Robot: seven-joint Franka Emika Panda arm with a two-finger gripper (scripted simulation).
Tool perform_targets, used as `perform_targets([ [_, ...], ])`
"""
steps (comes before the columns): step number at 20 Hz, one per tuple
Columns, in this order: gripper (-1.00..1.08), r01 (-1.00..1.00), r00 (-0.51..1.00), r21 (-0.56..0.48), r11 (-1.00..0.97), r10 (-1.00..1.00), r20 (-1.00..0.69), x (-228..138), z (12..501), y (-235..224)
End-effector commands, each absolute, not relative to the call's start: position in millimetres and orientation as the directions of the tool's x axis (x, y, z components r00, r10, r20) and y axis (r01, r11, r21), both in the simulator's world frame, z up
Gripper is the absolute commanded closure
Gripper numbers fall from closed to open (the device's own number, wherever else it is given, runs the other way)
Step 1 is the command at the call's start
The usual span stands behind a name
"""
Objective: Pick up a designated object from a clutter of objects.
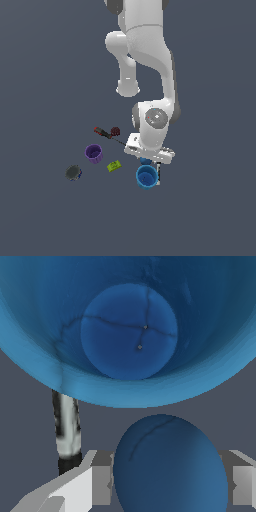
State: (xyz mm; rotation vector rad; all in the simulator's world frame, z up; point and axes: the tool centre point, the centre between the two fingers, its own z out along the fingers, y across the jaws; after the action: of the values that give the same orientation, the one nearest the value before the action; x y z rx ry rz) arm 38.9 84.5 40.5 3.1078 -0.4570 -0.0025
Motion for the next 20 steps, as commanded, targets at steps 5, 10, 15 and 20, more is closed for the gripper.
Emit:
perform_targets([
  [5, 1.08, -0.288, 0.958, 0.000, -0.958, -0.288, 0.000, 45, 76, 93],
  [10, 1.08, -0.288, 0.958, 0.000, -0.958, -0.288, 0.000, 52, 118, 103],
  [15, 1.08, -0.288, 0.958, 0.000, -0.958, -0.288, 0.000, 61, 171, 116],
  [20, 1.08, -0.288, 0.958, 0.000, -0.958, -0.288, 0.000, 71, 224, 129],
])
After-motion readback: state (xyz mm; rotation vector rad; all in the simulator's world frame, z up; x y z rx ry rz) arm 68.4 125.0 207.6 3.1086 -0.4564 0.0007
